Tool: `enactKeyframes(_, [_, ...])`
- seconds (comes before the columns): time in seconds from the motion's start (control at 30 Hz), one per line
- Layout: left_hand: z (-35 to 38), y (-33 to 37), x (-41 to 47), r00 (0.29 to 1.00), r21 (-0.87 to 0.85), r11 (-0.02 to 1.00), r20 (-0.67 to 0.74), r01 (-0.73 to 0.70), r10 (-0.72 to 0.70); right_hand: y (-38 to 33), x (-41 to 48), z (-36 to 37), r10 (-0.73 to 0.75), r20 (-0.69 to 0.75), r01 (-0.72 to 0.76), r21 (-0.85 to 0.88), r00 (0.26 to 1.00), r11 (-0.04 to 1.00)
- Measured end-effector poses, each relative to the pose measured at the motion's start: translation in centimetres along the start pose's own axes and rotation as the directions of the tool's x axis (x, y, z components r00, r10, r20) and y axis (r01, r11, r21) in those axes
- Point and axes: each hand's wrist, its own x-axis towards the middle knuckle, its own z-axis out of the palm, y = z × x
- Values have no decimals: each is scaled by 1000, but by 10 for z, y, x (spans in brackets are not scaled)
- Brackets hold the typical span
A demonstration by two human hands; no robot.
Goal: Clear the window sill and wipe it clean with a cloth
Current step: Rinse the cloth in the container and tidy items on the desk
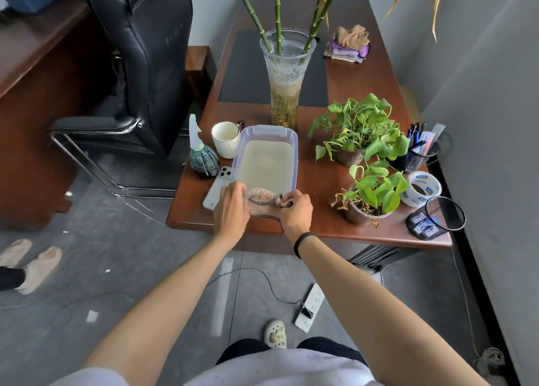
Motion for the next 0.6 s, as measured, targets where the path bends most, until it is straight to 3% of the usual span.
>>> enactKeyframes(0.13, [-1,-9,-5,945,239,916,141,-322,295,5,3,3,96,26,-97,64,995,993])
enactKeyframes(0.2, [-2,-13,-7,904,271,866,200,-421,377,7,4,1,109,47,-113,90,993,989])
enactKeyframes(0.6, [-9,-15,-8,922,149,930,255,-336,292,0,-17,3,228,11,-219,324,974,920])
